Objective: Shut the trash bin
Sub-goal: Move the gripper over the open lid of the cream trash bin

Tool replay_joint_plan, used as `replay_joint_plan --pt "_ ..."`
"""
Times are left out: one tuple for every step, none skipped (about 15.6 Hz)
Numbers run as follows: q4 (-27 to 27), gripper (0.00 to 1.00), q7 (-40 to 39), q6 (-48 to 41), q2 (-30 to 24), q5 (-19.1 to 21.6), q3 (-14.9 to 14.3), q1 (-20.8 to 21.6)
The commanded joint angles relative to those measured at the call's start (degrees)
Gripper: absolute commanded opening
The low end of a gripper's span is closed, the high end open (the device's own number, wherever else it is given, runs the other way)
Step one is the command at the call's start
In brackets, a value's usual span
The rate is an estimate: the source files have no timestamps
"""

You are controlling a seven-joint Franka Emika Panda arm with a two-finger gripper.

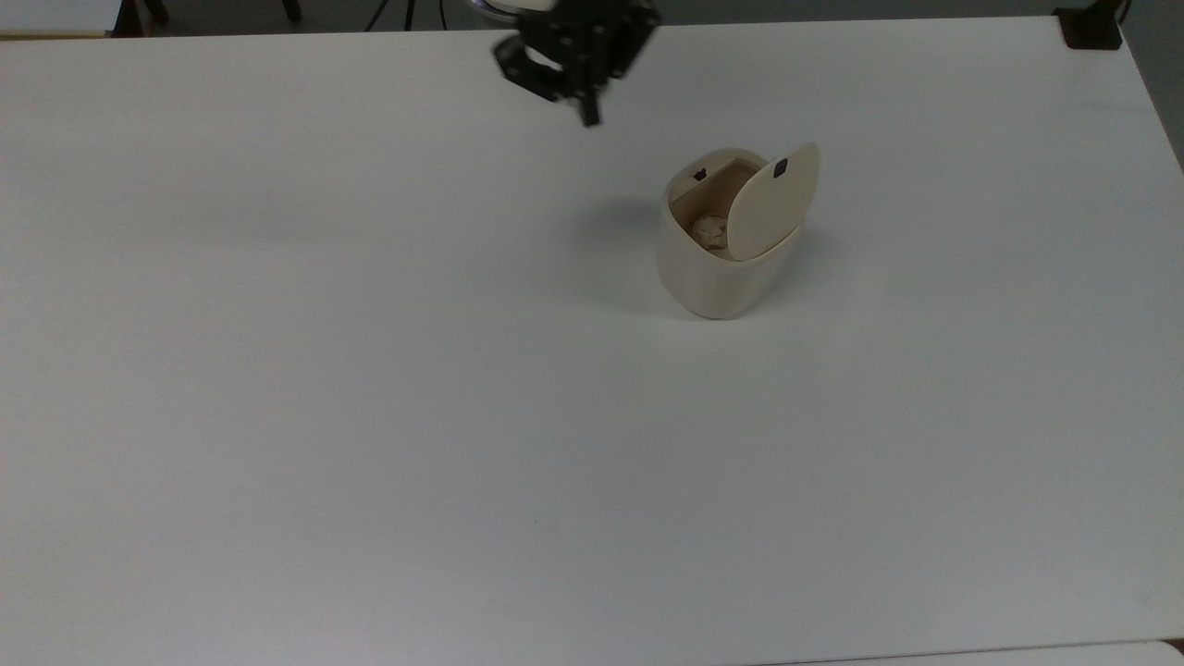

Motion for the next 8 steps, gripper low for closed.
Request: replay_joint_plan --pt "3.43 0.00 -1.05 5.94 3.84 2.29 -3.07 7.29" --pt "3.70 0.00 -0.96 6.74 4.72 2.20 -3.15 8.52" --pt "4.40 0.00 -0.78 8.31 5.16 2.20 -3.15 10.27" --pt "4.50 0.00 0.26 9.20 5.86 2.20 -3.15 11.94" --pt "4.50 0.00 1.32 10.16 6.13 2.12 -3.15 12.74" --pt "4.50 0.00 2.28 11.30 6.30 2.12 -3.15 13.27" --pt "4.50 0.00 2.90 12.01 7.09 2.03 -3.07 13.88" --pt "4.50 0.00 2.82 12.10 7.27 1.94 -3.07 14.24"
